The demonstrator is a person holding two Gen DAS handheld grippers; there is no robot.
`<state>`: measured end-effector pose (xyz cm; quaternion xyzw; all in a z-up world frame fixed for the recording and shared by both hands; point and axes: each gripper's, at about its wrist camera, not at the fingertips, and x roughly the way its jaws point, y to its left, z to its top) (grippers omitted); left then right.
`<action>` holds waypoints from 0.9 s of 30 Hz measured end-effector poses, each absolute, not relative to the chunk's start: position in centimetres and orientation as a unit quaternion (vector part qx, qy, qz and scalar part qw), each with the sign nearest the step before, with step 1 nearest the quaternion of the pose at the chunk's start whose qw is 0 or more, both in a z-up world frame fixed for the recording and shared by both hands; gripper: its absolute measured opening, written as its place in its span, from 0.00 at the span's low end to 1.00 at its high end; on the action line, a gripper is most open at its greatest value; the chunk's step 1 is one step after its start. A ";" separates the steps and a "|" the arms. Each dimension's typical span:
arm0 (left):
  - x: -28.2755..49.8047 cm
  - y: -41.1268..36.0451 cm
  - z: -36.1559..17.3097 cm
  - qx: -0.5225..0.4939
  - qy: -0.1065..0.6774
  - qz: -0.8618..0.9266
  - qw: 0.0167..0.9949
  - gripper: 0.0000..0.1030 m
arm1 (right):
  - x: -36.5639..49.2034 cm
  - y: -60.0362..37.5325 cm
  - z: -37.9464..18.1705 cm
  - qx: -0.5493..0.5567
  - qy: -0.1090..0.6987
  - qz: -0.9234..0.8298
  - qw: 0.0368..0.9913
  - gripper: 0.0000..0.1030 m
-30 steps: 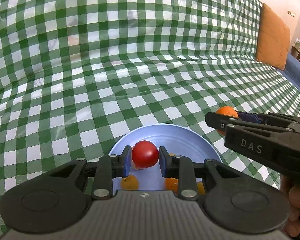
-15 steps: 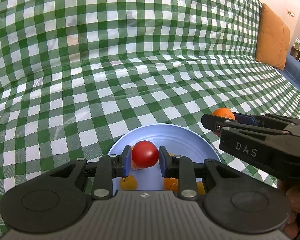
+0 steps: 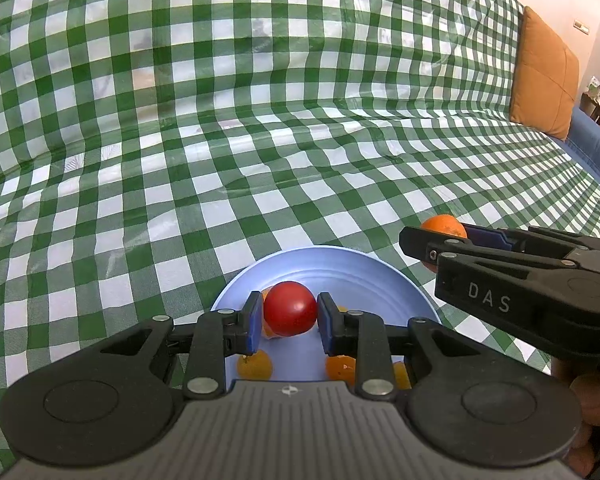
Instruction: Organize fruits
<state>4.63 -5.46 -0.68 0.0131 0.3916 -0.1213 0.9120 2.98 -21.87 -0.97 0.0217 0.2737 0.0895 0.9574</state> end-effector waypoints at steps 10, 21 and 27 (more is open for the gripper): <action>4.8 -4.2 0.9 -0.005 0.360 -0.127 0.924 0.60 | 3.2 -22.1 0.5 0.022 0.262 0.076 0.962 0.76; -4.4 -4.3 6.0 0.008 0.258 -0.075 0.963 0.81 | -6.7 -25.3 4.1 0.098 0.217 0.057 0.970 0.99; -12.1 -6.1 4.3 0.039 0.274 -0.072 0.958 0.94 | -14.1 -24.0 1.5 0.054 0.227 0.031 0.972 0.99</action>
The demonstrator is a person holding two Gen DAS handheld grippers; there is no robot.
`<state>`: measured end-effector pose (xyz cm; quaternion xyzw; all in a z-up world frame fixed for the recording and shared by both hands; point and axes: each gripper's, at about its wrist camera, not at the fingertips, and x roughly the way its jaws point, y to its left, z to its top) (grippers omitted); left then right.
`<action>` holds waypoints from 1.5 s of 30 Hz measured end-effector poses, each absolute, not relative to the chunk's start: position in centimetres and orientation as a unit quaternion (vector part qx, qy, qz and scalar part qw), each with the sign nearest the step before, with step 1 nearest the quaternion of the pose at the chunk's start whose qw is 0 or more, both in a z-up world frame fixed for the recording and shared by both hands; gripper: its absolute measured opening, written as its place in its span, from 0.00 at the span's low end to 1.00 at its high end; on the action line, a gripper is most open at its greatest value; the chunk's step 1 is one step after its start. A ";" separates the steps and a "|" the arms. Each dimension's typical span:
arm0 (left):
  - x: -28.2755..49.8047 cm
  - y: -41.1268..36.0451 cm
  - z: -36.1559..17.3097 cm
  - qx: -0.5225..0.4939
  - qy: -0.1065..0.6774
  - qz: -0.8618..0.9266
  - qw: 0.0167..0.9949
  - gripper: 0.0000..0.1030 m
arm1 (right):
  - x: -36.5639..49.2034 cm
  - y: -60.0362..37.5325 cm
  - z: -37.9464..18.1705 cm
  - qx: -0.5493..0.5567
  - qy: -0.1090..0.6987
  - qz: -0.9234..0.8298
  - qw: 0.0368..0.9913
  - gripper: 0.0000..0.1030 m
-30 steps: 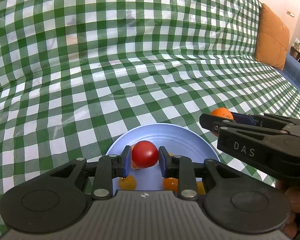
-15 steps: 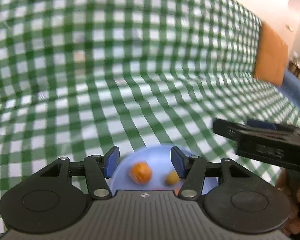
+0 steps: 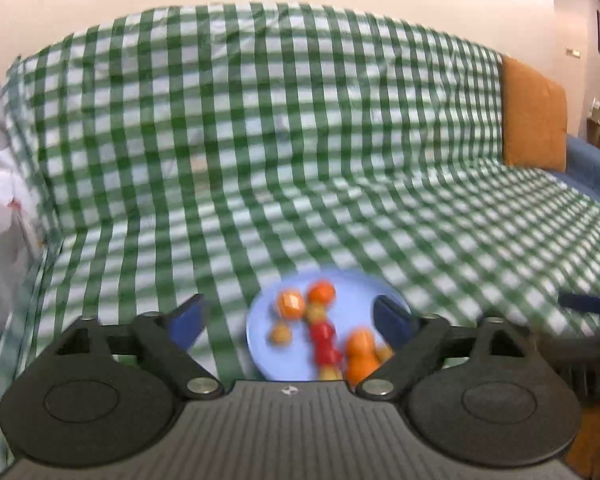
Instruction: Organize fruits
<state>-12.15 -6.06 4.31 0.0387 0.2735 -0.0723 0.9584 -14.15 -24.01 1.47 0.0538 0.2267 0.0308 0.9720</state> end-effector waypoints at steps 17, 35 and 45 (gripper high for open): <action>-13.4 -3.0 -0.4 0.022 0.356 -0.007 0.934 1.00 | -15.0 -22.9 1.0 0.051 0.254 -0.007 0.966 0.99; -13.3 -2.5 -0.2 0.006 0.346 -0.002 0.938 1.00 | -14.8 -21.3 1.0 0.001 0.261 0.008 0.965 0.99; -13.4 -2.9 -0.2 0.008 0.339 -0.008 0.941 1.00 | -14.7 -21.1 0.9 -0.009 0.263 0.011 0.965 0.99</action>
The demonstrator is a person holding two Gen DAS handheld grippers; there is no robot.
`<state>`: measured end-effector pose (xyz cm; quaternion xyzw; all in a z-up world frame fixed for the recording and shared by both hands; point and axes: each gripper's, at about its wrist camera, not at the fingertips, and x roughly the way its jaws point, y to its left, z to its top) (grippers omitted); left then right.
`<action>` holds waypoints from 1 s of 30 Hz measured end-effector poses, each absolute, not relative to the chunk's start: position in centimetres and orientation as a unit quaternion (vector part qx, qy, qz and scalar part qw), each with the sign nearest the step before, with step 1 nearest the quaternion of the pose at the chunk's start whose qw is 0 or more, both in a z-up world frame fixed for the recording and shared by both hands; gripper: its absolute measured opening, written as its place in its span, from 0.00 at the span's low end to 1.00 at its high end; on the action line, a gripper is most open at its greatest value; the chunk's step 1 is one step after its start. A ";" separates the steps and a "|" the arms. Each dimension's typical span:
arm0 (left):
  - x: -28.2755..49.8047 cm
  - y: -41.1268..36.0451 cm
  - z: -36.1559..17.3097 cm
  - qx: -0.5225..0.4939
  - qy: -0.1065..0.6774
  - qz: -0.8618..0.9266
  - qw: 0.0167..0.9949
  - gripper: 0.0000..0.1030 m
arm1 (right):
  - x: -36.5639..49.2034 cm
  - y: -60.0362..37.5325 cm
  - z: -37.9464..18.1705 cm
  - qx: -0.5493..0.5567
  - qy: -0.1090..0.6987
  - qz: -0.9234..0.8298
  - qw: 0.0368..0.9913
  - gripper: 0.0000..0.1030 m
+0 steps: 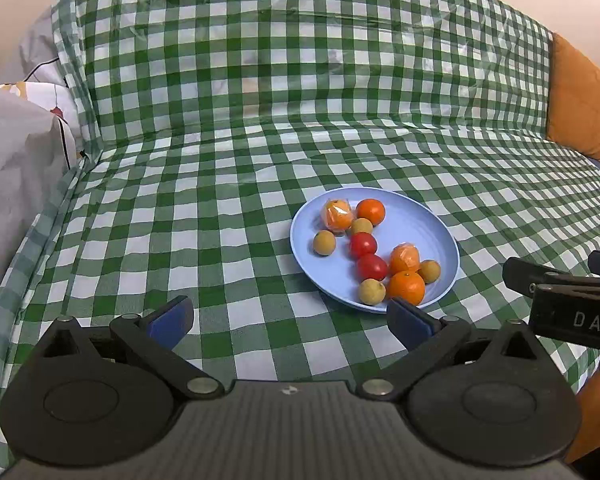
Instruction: Organize fruits
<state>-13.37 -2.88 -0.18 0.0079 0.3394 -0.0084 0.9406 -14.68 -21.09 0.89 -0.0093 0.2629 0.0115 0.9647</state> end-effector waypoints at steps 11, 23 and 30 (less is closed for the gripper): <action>-13.4 -3.0 -0.1 0.005 0.336 -0.007 0.942 1.00 | -14.7 -21.0 0.8 -0.012 0.263 0.013 0.965 0.99; -12.6 -2.5 -0.3 -0.016 0.350 0.003 0.937 1.00 | -13.6 -20.8 0.1 -0.020 0.275 0.018 0.961 0.99; -12.0 -2.8 -0.6 -0.020 0.360 0.000 0.933 1.00 | -12.6 -20.8 -0.4 -0.017 0.285 0.012 0.958 0.99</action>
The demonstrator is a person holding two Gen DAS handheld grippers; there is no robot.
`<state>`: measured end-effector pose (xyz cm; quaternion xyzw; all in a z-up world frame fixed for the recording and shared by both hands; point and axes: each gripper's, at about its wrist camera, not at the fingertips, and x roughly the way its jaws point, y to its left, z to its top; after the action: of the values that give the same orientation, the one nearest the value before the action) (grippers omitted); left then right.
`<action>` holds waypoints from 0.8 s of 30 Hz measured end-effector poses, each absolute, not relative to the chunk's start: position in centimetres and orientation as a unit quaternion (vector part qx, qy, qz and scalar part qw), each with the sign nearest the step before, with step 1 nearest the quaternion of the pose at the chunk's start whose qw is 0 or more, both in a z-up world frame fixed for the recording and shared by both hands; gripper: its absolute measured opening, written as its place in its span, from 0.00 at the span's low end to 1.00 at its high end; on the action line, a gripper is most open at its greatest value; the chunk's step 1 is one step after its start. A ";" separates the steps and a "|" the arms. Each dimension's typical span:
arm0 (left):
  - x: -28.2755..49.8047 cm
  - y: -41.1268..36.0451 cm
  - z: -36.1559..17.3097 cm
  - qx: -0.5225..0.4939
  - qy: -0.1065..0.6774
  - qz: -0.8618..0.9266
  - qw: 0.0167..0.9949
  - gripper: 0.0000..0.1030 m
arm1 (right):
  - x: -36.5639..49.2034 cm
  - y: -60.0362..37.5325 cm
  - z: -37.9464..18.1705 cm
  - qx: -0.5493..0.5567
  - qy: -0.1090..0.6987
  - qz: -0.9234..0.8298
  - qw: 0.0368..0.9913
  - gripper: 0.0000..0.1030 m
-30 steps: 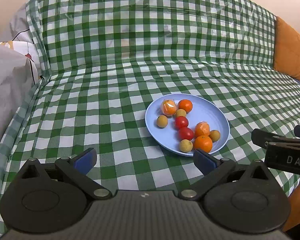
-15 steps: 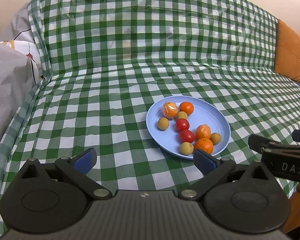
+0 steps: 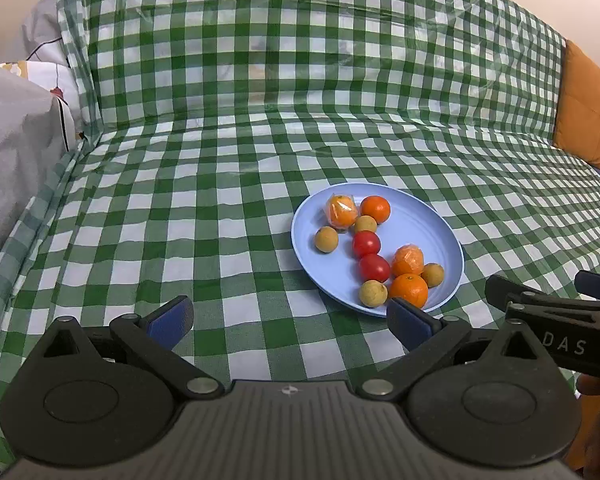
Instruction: Organize fruits
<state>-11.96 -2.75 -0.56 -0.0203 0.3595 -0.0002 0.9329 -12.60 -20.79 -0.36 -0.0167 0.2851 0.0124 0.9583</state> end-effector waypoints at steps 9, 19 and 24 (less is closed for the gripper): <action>-12.1 -3.1 -0.5 -0.020 0.357 -0.001 0.934 1.00 | -12.5 -20.9 -0.5 -0.014 0.285 0.011 0.958 0.99; -11.8 -3.2 -0.7 -0.018 0.364 -0.005 0.931 1.00 | -12.3 -20.8 -0.6 -0.017 0.287 0.016 0.958 0.99; -11.5 -3.5 -0.9 -0.015 0.370 -0.017 0.929 1.00 | -11.7 -21.1 -0.8 -0.008 0.292 0.024 0.956 0.99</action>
<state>-11.54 -3.54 -0.92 -0.0155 0.3699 -0.0168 0.9288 -11.71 -21.05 -0.79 -0.0076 0.2921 0.0237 0.9561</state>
